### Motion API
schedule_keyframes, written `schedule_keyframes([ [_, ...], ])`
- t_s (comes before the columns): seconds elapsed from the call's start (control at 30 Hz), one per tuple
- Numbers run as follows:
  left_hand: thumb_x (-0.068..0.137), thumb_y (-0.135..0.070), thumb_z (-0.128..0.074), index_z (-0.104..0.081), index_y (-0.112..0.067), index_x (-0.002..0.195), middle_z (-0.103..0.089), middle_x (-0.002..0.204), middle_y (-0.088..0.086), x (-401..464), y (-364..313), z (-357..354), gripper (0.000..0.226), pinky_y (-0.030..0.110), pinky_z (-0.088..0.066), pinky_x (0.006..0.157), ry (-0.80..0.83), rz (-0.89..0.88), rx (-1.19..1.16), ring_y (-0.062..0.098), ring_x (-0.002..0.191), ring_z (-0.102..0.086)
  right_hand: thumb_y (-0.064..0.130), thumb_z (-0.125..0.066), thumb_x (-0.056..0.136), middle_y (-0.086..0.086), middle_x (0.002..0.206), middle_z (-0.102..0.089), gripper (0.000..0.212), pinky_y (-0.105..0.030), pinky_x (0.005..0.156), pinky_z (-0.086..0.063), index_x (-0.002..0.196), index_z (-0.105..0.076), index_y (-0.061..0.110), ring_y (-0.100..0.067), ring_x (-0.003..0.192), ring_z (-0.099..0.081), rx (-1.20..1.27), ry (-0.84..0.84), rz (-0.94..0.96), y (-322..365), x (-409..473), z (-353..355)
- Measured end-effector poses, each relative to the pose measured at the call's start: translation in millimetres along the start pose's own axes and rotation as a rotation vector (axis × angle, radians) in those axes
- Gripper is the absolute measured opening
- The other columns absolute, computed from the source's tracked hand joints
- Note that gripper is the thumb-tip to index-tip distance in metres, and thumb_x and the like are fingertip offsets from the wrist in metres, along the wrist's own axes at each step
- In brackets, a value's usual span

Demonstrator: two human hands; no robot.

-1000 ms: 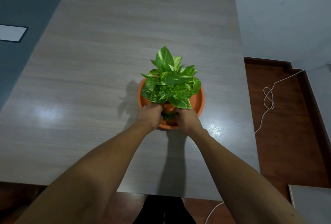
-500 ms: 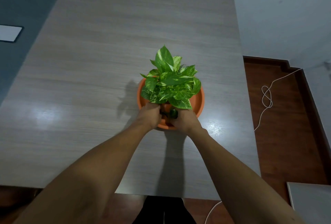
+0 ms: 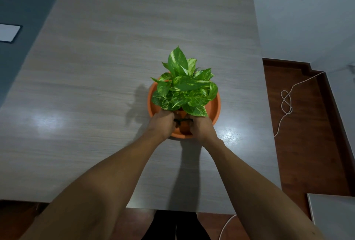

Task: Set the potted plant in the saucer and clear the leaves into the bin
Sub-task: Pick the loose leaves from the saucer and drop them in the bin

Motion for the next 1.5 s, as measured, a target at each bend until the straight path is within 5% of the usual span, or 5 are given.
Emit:
schedule_keyframes([
  [0.27,0.091,0.003,-0.052,-0.072,-0.004,0.114,-0.071,0.116,0.016,-1.3,2.3,2.5,0.032,0.009,-0.036,0.075,-0.088,0.027,-0.228,0.029,0.104,-0.067,-0.005,-0.051,0.086,-0.008,0.105,-0.068,0.038,-0.03,0.071,-0.048,0.117,-0.066,0.012,-0.025,0.089,-0.062,0.085,-0.082,0.01,0.4,-3.6,10.4],
  [0.47,0.095,0.017,-0.04,-0.051,-0.002,0.137,-0.064,0.114,-0.002,-19.1,-5.0,19.0,0.047,-0.001,-0.044,0.057,-0.104,0.026,-0.706,-0.027,0.066,-0.058,-0.005,-0.054,0.088,-0.005,0.093,-0.064,0.023,-0.018,0.059,-0.039,0.105,-0.067,0.002,-0.021,0.077,-0.058,0.125,-0.151,-0.038,0.4,-6.0,22.2],
  [0.63,0.082,0.025,-0.042,-0.075,-0.003,0.103,-0.068,0.087,-0.009,-22.1,5.2,33.2,0.048,-0.001,-0.044,0.074,-0.208,0.038,-0.634,-0.025,0.077,-0.058,0.0,-0.056,0.084,-0.009,0.102,-0.071,0.025,-0.023,0.068,-0.046,0.1,-0.074,0.008,-0.027,0.087,-0.065,0.076,-0.141,-0.044,-8.8,-9.4,27.5],
  [0.77,0.086,0.006,-0.054,-0.08,-0.01,0.097,-0.075,0.102,0.008,-21.0,23.1,30.0,0.033,0.013,-0.04,0.073,-0.285,0.128,-0.456,0.026,0.095,-0.067,0.005,-0.062,0.086,-0.015,0.096,-0.07,0.013,-0.027,0.069,-0.042,0.093,-0.073,0.004,-0.032,0.087,-0.065,0.093,-0.222,-0.085,-13.5,-21.1,43.9],
  [1.5,0.087,0.002,-0.058,-0.08,-0.009,0.091,-0.064,0.08,0.001,-87.4,-191.3,-82.6,0.025,0.042,-0.062,0.07,-0.244,-0.049,-0.498,0.027,0.073,-0.069,0.002,-0.063,0.085,-0.003,0.079,-0.068,0.015,-0.024,0.067,-0.041,0.086,-0.076,0.01,-0.019,0.075,-0.061,0.158,-0.374,-0.156,-161.1,-165.2,159.2],
])
Point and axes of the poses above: each hand's wrist, its own x-axis towards the middle knuckle, its own z-axis out of the back of the hand, y = z × x, the point moved 10 cm from there along x, towards the middle knuckle
